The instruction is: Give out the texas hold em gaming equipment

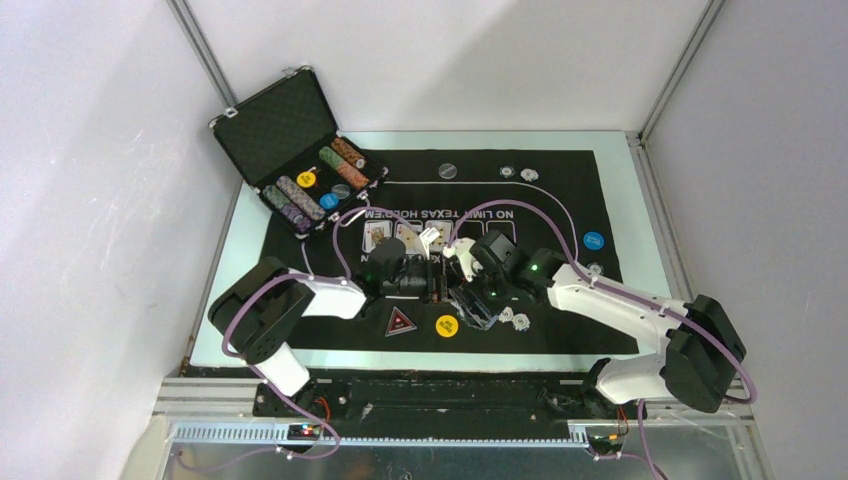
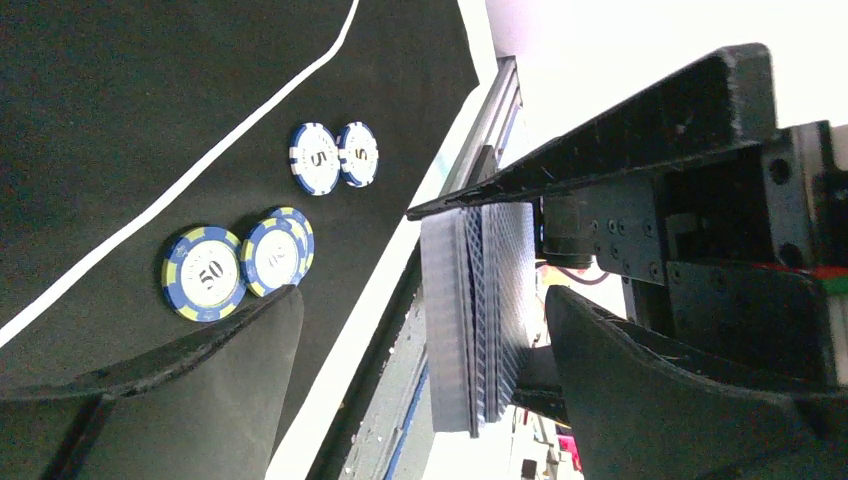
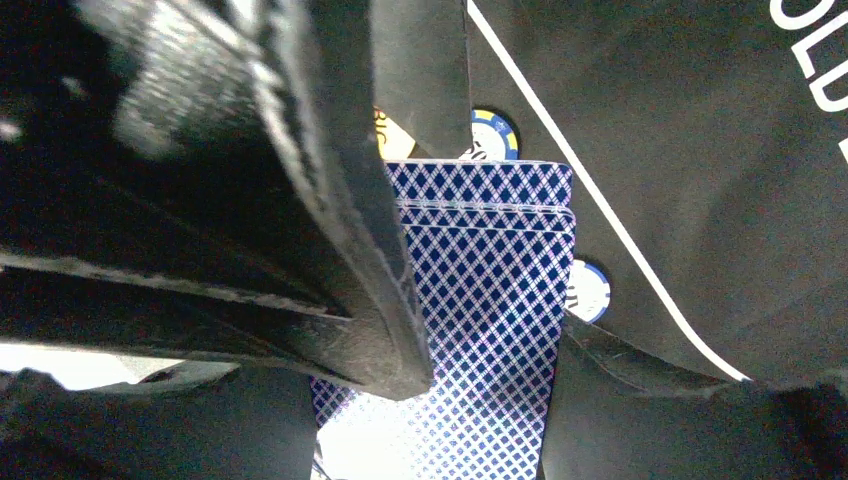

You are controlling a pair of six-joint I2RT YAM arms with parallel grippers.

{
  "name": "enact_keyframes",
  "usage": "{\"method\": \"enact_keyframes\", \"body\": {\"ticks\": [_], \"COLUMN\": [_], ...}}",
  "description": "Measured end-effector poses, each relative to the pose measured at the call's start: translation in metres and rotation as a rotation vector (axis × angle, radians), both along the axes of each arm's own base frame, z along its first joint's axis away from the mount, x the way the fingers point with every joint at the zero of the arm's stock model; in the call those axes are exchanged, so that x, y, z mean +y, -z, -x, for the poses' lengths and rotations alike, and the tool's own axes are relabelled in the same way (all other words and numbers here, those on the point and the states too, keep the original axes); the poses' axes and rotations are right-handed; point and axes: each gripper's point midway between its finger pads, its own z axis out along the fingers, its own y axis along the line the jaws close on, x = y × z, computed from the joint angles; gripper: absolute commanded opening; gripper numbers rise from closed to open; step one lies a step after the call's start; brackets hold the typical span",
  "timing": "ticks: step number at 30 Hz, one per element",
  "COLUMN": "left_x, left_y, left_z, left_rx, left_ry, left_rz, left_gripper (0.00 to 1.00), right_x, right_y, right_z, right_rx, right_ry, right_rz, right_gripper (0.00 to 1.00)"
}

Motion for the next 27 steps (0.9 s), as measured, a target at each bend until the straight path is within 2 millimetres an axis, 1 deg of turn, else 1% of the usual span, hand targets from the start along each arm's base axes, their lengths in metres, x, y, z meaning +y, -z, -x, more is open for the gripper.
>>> {"method": "enact_keyframes", "body": {"ticks": [5, 12, 21, 23, 26, 27], "left_x": [0.0, 0.002, 0.013, 0.015, 0.017, 0.017], "left_y": [0.009, 0.004, -0.005, -0.007, -0.009, -0.01], "left_z": [0.001, 0.0, -0.004, -0.005, -0.005, -0.006], "left_rx": [0.001, -0.04, -0.106, -0.116, -0.129, -0.133], "left_ry": [0.013, 0.014, -0.026, -0.035, -0.04, -0.042], "left_rz": [-0.053, -0.081, -0.127, -0.134, -0.141, -0.143], "left_gripper": [0.91, 0.86, 0.8, 0.78, 0.71, 0.7], "right_x": [0.001, 0.0, 0.001, 0.0, 0.0, -0.001], "right_y": [-0.006, -0.007, -0.011, -0.012, -0.012, -0.012], "right_z": [0.0, 0.001, 0.002, 0.002, 0.002, 0.002], "right_rx": [-0.012, -0.015, -0.026, -0.027, -0.027, -0.027], "right_ry": [-0.003, -0.004, -0.005, -0.004, -0.005, -0.004], "right_rz": [-0.016, -0.018, -0.028, -0.027, -0.026, -0.023], "right_gripper": [0.0, 0.0, 0.0, 0.0, 0.0, 0.0]}}
